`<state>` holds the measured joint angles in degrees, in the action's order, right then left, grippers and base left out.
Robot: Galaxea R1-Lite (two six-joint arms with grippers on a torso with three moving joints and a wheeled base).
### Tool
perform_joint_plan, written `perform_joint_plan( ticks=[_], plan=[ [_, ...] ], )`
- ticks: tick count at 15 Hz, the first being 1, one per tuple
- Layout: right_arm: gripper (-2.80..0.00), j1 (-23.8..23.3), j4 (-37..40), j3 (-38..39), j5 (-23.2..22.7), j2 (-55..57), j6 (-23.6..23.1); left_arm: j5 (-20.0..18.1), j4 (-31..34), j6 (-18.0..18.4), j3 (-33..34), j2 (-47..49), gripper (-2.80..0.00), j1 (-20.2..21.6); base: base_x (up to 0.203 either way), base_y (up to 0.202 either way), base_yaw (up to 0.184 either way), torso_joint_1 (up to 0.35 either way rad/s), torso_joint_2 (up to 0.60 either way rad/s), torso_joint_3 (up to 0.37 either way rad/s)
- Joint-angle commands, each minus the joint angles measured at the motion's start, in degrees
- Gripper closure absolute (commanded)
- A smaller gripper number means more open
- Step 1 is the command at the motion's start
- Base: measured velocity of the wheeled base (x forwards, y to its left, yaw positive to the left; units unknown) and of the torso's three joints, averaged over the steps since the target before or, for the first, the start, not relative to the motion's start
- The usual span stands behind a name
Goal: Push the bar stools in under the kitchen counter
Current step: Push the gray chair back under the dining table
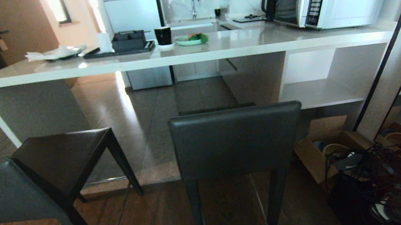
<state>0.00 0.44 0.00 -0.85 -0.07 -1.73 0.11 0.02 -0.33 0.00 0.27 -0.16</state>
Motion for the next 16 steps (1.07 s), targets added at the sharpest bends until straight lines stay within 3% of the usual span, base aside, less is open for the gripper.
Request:
perform_joint_plan(
  ticks=[1, 16],
  plan=[
    [0.00, 0.00, 0.00, 0.00, -0.10, 0.00, -0.03, 0.06, -0.02, -0.03, 0.00, 0.08, 0.00, -0.02, 0.000, -0.092, 0.004, 0.002, 0.01, 0.006],
    [0.00, 0.00, 0.00, 0.00, -0.11, 0.05, -0.03, 0.06, -0.02, -0.03, 0.00, 0.08, 0.00, -0.02, 0.000, 0.000, 0.000, 0.000, 0.00, 0.000]
  ],
)
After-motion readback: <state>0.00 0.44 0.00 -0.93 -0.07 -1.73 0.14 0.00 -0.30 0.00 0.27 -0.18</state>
